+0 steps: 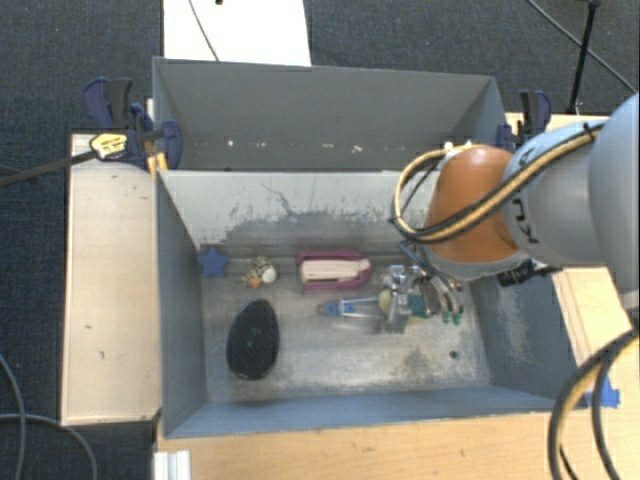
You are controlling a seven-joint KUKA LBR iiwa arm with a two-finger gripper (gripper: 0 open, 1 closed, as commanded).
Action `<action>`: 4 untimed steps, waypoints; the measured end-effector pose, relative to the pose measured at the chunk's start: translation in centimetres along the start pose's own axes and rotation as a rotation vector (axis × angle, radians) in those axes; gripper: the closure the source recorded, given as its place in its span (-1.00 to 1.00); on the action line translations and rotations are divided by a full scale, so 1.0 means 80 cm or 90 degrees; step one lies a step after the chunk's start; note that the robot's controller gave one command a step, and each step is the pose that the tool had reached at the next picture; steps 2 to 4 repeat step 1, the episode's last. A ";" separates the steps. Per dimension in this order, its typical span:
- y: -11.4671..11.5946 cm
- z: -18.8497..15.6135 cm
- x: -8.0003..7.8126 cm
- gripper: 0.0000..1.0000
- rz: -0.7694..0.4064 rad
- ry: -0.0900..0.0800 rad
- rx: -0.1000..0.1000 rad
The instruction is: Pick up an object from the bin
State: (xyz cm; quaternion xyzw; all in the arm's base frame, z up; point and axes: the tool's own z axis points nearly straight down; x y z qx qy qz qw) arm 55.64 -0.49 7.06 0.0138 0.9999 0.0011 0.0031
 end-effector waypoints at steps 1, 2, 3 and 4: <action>-0.011 -0.213 0.021 1.00 -0.003 -0.002 0.001; -0.011 -0.213 0.021 1.00 -0.003 -0.002 0.001; -0.011 -0.213 0.021 1.00 -0.003 -0.002 0.001; -0.011 -0.213 0.021 1.00 -0.003 -0.002 0.001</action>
Offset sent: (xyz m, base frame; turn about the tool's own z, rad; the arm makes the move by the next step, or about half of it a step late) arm -0.0196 -0.0088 0.1652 -0.0075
